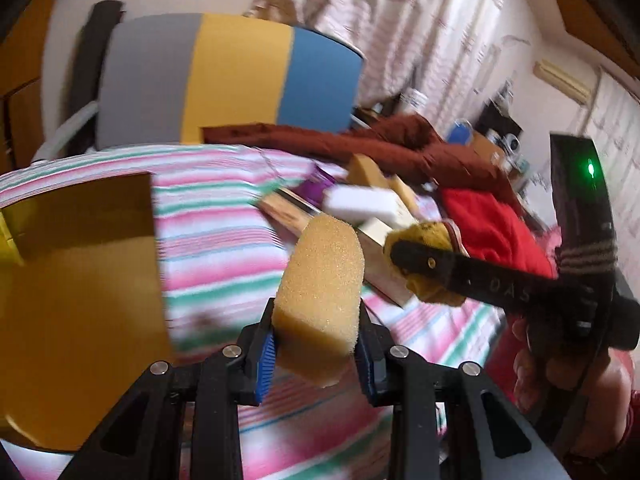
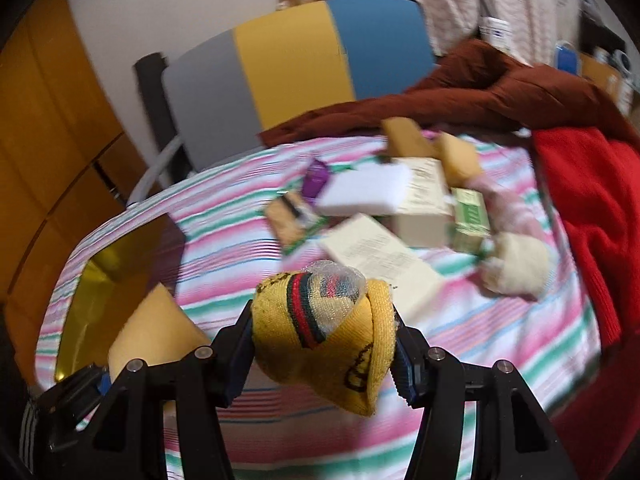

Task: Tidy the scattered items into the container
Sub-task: 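Carry the sponge and plush toy over the gold tray and release both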

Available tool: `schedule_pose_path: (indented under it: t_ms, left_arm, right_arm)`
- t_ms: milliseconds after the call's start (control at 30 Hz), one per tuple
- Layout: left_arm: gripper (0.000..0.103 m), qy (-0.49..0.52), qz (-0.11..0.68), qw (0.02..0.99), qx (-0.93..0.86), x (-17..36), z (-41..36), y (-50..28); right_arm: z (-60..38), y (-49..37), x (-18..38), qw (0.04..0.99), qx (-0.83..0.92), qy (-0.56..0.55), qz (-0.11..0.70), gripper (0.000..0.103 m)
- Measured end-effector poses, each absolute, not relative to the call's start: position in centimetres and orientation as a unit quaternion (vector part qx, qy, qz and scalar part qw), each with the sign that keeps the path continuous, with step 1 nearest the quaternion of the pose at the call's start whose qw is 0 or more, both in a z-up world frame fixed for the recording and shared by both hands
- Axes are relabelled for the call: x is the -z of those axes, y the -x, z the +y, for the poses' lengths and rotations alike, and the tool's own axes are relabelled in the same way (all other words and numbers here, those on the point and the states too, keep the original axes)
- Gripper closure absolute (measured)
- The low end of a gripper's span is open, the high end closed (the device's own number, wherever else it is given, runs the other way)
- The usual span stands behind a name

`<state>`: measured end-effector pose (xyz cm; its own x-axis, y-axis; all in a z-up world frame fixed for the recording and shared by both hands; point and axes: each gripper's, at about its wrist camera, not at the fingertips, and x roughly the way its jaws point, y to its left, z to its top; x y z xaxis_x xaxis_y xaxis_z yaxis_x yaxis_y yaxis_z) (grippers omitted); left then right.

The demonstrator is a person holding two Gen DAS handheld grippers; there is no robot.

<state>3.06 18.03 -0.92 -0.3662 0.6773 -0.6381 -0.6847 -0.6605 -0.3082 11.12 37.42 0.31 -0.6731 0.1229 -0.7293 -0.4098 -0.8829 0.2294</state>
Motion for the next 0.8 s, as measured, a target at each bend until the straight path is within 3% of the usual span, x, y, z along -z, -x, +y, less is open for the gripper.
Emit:
schedule_pose_path:
  t_ms: [367,800]
  left_arm:
    - [0.07,0.401,-0.071,0.294,-0.865,0.2,8.4,4.6]
    - [0.07,0.445,-0.046,0.173,-0.877,4.0,1.7,13.9]
  right_arm:
    - [26.8,-2.3,-2.5,0.005,-0.914,0.386,0.127,0.044]
    - [19.1,10.0,1.9,-0.084,-0.868,0.479,0.098,0.042]
